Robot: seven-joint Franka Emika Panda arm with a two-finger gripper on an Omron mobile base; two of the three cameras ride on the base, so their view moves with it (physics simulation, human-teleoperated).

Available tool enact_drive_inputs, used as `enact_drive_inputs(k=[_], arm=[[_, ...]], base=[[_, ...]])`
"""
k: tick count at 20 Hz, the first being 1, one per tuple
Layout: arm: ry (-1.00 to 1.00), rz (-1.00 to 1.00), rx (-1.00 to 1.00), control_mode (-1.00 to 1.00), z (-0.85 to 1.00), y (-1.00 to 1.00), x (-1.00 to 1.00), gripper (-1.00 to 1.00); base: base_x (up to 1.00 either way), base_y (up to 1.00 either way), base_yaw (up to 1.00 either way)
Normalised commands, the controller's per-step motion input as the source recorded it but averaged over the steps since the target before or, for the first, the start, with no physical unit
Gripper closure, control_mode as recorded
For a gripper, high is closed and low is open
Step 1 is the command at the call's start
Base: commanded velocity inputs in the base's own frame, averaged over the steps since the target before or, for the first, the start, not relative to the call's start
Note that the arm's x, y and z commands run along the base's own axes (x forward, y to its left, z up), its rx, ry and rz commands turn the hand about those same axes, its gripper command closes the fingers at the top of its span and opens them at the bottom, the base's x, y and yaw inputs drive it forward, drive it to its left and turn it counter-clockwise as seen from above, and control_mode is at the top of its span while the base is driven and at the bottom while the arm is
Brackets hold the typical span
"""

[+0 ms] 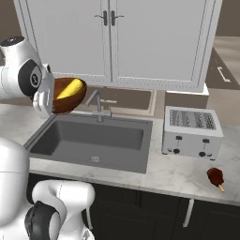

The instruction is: Pick the corn from the sink and place it in the bowl. Then pick the bowl and place it in the microwave. Then close the microwave door and press the start button.

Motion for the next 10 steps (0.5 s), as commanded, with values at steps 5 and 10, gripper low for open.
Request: enact_drive_inputs(k=[5,10], arm=[[0.0,0.0,0.0,-1.0,0.0,0.0,0.0,1.0],[0.0,0.0,0.0,1.0,0.0,0.0,0.0,1.0]], base=[[0.0,0.0,0.0],[0.0,0.0,0.0]])
